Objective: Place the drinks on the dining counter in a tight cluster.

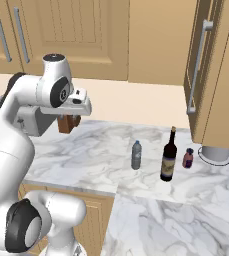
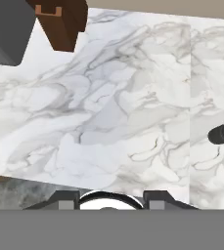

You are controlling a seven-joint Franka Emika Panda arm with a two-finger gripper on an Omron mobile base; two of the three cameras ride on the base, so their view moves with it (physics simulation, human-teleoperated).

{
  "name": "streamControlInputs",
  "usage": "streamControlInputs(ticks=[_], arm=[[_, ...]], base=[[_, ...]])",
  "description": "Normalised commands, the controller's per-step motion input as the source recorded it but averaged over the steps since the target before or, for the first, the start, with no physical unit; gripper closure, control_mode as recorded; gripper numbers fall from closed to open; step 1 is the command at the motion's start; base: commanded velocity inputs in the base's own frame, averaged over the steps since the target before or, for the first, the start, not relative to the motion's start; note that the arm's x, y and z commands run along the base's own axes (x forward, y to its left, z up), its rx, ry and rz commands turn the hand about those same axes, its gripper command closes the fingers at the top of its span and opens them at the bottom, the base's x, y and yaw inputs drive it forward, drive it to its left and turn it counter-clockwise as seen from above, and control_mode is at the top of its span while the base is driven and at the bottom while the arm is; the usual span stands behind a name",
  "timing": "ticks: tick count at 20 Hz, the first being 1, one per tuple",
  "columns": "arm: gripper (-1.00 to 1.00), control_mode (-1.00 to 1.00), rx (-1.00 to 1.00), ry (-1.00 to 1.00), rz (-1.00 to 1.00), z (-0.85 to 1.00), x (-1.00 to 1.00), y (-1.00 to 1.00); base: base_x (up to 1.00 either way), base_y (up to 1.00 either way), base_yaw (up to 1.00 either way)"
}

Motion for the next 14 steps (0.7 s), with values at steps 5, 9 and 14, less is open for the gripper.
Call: streamControlInputs(ticks=[5, 9, 14], arm=[[-1.00, -1.00, 0.01, 0.02, 0.00, -0.04, -0.02, -0.15], [-1.00, -1.00, 0.25, -0.06, -0.02, 0.02, 0.00, -0.73], [-1.00, -1.00, 0.18, -0.14, -0.06, 0.00, -0.01, -0.41]], base=[[0.00, 0.00, 0.00], [0.00, 0.00, 0.00], [0.00, 0.00, 0.00]])
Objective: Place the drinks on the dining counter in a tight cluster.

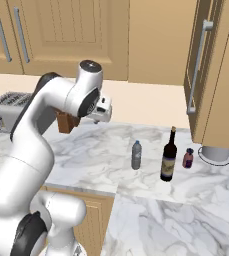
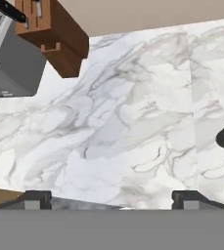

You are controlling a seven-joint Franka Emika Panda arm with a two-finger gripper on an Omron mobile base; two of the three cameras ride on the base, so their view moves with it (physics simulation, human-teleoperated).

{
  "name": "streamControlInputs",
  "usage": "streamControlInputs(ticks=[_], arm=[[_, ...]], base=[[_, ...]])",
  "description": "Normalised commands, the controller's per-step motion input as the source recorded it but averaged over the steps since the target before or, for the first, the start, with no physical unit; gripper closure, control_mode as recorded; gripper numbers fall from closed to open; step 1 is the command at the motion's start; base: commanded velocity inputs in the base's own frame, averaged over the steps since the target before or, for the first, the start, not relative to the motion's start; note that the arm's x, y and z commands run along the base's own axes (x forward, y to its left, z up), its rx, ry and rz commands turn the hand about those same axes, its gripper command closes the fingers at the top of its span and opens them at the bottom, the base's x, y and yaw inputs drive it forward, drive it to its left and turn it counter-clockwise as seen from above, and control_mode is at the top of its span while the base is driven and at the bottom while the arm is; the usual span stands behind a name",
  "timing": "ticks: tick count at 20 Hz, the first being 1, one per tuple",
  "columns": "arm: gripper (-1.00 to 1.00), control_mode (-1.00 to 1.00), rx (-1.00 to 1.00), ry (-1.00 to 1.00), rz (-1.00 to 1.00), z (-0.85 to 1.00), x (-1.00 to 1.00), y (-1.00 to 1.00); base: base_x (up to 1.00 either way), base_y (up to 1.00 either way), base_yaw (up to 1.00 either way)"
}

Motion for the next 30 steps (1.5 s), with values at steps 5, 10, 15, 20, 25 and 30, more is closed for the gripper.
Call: streamControlInputs(ticks=[5, 10, 15, 20, 25, 30], arm=[[-1.00, -1.00, 0.02, -0.19, -0.04, -0.07, 0.00, -0.07], [-1.00, -1.00, -0.07, 0.03, -0.14, -0.05, 0.01, 0.18], [-1.00, -1.00, 0.00, 0.01, -0.56, -0.02, -0.23, -0.01], [-1.00, -1.00, 0.00, 0.10, -0.55, -0.07, -0.01, -0.30], [-1.00, -1.00, -0.01, 0.21, -0.42, -0.04, 0.39, -0.53], [-1.00, -1.00, -0.04, 0.23, -0.31, -0.10, 0.54, -0.51]], base=[[0.00, 0.00, 0.00], [0.00, 0.00, 0.00], [0.00, 0.00, 0.00], [0.00, 0.00, 0.00], [0.00, 0.00, 0.00], [0.00, 0.00, 0.00]])
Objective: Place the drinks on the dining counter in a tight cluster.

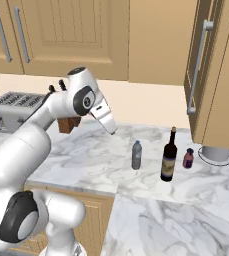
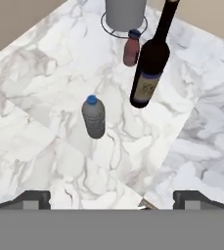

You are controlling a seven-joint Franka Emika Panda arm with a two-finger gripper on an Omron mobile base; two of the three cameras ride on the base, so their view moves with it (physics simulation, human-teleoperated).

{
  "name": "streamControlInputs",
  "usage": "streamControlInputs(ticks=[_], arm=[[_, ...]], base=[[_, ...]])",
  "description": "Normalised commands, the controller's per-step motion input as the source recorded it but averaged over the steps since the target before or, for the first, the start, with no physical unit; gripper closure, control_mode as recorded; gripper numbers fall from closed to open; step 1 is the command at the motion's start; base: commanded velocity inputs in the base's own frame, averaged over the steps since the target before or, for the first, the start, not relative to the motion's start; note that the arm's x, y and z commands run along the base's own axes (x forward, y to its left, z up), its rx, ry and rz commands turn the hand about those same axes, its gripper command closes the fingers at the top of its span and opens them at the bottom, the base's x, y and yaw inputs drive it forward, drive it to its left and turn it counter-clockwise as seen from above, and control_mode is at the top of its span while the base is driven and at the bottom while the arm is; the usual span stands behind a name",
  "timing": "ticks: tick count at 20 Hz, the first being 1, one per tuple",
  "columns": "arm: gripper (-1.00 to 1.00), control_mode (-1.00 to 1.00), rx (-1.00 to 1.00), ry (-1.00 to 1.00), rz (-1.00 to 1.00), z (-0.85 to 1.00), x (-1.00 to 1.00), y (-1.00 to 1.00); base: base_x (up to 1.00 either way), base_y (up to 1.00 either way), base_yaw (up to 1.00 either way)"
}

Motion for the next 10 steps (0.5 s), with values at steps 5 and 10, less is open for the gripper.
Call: streamControlInputs(ticks=[5, 10], arm=[[-1.00, -1.00, -0.01, -0.03, -0.04, -0.39, 0.07, -0.06], [-1.00, -1.00, -0.07, -0.21, 0.00, -0.39, 0.06, 0.11]], base=[[0.00, 0.00, 0.00], [0.00, 0.00, 0.00]])
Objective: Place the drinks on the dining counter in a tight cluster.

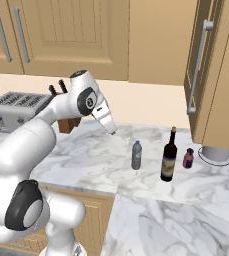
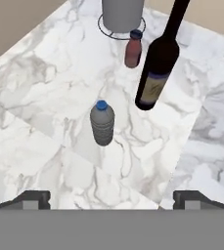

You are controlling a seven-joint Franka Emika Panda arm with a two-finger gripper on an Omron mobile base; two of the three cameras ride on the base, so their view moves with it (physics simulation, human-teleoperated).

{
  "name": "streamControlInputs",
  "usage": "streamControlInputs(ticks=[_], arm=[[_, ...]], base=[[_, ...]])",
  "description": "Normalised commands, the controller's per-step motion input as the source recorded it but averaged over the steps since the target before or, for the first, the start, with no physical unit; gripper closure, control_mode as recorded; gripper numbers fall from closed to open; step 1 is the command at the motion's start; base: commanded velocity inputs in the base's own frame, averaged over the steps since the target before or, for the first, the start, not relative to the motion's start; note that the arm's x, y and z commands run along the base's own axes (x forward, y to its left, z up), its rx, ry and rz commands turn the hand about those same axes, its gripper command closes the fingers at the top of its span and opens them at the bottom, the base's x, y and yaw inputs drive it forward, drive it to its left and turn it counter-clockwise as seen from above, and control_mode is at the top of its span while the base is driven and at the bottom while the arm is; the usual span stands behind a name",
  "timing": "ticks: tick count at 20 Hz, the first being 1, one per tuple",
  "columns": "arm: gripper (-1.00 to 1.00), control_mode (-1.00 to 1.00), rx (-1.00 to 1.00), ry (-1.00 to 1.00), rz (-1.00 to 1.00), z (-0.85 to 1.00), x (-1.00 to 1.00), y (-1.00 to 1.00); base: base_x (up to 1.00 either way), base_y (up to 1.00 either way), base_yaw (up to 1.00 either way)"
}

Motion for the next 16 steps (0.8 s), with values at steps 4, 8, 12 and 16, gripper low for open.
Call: streamControlInputs(ticks=[4, 8, 12, 16], arm=[[-1.00, -1.00, -0.11, -0.26, -0.01, -0.37, 0.06, 0.00], [-1.00, -1.00, -0.12, -0.27, -0.18, -0.31, 0.00, 0.13], [-1.00, -1.00, -0.08, -0.09, -0.26, -0.23, 0.12, 0.18], [-1.00, -1.00, -0.04, -0.01, -0.43, -0.21, 0.13, 0.23]], base=[[0.00, 0.00, 0.00], [0.00, 0.00, 0.00], [0.00, 0.00, 0.00], [0.00, 0.00, 0.00]])
